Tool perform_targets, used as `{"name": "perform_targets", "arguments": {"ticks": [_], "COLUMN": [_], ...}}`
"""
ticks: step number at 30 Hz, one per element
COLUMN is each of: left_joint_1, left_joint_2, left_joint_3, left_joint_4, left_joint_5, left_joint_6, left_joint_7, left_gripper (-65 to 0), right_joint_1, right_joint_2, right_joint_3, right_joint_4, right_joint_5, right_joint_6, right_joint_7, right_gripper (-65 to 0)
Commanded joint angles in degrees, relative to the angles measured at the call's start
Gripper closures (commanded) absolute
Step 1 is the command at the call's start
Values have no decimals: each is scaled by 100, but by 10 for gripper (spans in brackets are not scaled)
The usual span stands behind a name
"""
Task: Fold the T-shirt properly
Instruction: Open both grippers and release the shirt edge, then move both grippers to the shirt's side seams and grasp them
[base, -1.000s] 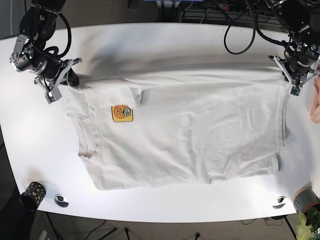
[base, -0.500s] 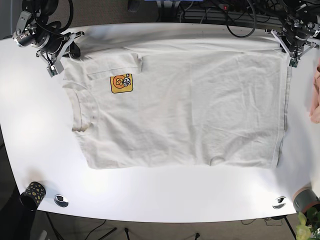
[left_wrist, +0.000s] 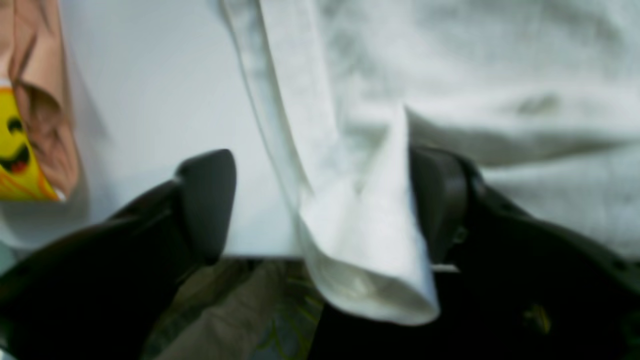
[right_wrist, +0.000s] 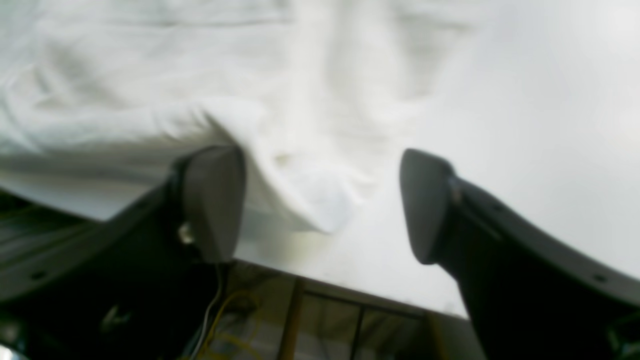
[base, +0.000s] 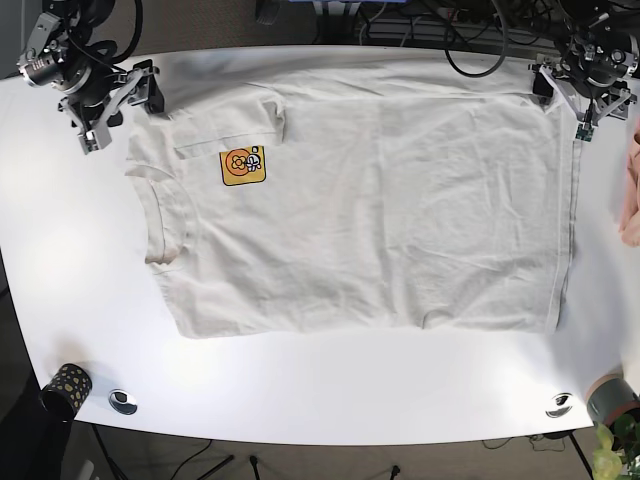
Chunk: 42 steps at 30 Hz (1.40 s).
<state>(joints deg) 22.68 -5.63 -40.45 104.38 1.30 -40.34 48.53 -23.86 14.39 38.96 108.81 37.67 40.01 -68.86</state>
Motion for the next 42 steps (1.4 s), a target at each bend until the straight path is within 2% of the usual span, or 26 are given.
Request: {"name": "perform_targets", "arguments": {"ticks": [1, 6, 12, 17, 21, 25, 27, 30, 37, 42], "left_joint_1": [-48, -312, -435, -619, -742, -883, -1024, -1156, -1384, -1393], "left_joint_2": [-75, -83, -92, -286, -303, -338, -347, -347, -347, -347], "left_joint_3": [-21, -48, -39, -39, -171, -566, -769, -909, -883, -883], "left_joint_4": [134, 327, 608, 644, 644, 635, 617, 617, 608, 608], "left_joint_5": [-55, -205, -794, -917, -1005, -1497, -1743, -1866, -1840, -1840], "left_joint_6": [34, 34, 34, 34, 34, 34, 34, 34, 34, 34], "left_joint_7": [-67, -67, -67, -58, -58, -58, -58, -58, -58, -58], "left_gripper": [-522, -519, -519, -519, -519, -518, -518, -518, -518, -518], "right_joint_1": [210, 720, 1432, 2056, 2707, 3410, 3753, 4192, 5177, 5581], "right_joint_2": [-28, -2, 174, 200, 306, 306, 288, 297, 350, 429], "right_joint_3": [188, 284, 249, 240, 91, -261, -384, -595, -982, -1043], "right_joint_4": [173, 24, -451, -1119, -1708, -2262, -2613, -3202, -4855, -5805], "right_joint_5": [53, 35, 35, 9, -501, -1213, -1486, -1741, -2295, -2760], "right_joint_6": [-1, -1, -1, -1, -1, -1, -1, -1, -1, -1], "right_joint_7": [95, 95, 86, 86, 95, 227, 482, 851, 1915, 2662], "right_gripper": [-472, -474, -476, -476, -476, -474, -474, -474, -474, -474]}}
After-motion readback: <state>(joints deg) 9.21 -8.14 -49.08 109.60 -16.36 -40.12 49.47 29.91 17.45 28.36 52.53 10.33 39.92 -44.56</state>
